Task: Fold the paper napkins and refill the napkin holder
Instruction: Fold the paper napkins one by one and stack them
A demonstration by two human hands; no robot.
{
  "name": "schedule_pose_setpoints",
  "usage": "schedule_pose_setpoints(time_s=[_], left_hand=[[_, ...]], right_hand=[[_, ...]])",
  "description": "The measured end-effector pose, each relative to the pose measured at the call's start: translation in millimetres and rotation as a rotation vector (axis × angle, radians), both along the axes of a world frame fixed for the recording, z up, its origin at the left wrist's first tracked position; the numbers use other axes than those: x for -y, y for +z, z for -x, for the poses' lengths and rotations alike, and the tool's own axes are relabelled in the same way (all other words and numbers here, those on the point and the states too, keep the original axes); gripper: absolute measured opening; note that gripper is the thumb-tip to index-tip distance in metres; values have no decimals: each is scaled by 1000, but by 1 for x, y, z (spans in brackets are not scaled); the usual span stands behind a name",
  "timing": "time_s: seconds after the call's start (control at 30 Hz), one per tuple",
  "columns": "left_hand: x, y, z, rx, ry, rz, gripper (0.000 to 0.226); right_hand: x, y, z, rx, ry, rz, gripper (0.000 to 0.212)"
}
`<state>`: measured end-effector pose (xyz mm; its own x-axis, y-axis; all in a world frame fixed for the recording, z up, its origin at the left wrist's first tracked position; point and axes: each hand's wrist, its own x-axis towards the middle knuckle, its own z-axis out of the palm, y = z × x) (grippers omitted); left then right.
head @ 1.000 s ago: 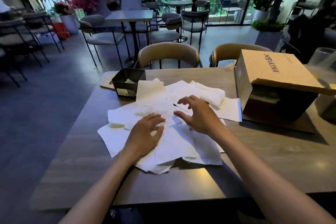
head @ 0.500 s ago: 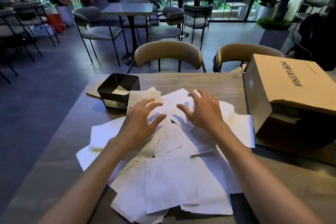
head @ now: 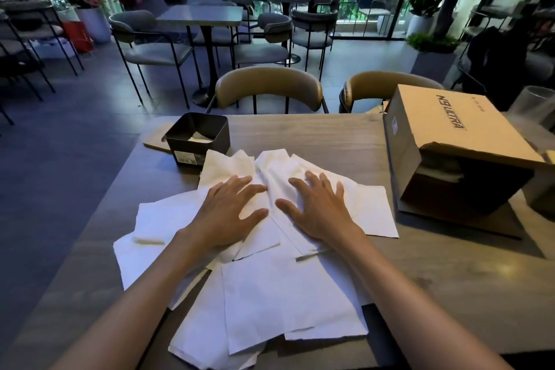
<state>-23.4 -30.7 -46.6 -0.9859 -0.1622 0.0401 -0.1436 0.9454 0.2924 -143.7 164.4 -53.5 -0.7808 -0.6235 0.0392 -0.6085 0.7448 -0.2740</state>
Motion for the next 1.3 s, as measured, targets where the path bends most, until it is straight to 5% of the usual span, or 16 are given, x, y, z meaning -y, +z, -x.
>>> schedule_pose_setpoints(time_s=[0.37,0.73,1.1,1.3], left_hand=[[11,10,-65,-61,19,-27,62],[-14,-5,-124,9,-298,26,88],[25,33,-31,-232,-50,-147,69],[28,24,46,-152,126,-114,45]], right_hand=[[9,5,-49,-18,-22,85,62],[-29,21,-8,-110,-199,93,33],[6,43,22,-153,-95,309,35],[61,48,40,-54,114,229,27]])
